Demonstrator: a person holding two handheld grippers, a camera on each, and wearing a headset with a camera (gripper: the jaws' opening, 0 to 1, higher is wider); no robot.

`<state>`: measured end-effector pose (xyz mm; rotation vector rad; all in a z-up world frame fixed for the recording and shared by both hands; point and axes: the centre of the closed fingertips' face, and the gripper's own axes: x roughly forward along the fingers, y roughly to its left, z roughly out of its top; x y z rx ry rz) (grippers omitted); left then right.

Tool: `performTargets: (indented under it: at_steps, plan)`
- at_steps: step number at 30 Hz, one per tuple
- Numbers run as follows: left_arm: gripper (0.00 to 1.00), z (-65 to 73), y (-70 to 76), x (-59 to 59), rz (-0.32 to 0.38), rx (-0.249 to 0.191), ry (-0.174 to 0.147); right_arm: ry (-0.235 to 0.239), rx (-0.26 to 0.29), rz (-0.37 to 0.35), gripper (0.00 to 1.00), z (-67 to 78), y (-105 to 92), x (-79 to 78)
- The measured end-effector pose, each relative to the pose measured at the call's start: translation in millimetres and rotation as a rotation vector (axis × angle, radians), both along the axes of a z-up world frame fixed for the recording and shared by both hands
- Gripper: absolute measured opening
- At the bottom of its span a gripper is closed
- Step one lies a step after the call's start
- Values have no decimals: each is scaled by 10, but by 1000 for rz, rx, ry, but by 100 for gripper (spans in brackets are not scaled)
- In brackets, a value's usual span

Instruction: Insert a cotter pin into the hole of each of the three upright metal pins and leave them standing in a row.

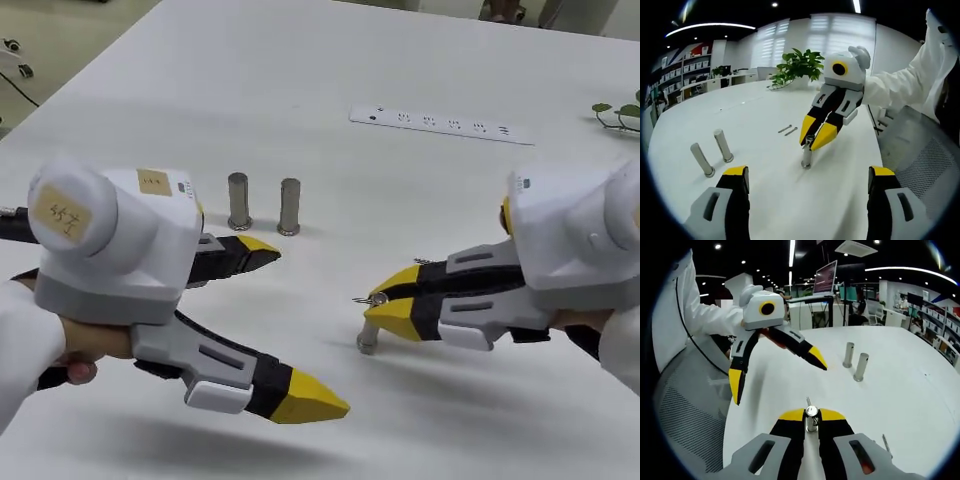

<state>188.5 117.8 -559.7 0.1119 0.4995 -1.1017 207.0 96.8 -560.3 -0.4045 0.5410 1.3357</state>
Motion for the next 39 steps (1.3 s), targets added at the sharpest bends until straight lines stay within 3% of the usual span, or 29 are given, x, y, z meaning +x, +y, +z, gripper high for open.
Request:
performTargets:
  at_steps: [12,27,30,35,39]
  plan:
    - [99,33,112,80,64,-14,-1,-12,-5,53,4,-26,262,56]
    - [99,110,41,134,81,-46,-9,0,-4,34,4,-53,275,75]
    - [99,129,36,131,81,-55,-7,26,6,19,5,-53,275,88]
    - [99,118,59,105,81,-34,0,28,8,11,9,-52,266,85]
    - [99,140,71,84,77,-22,-7,27,47,-7,14,52,275,98]
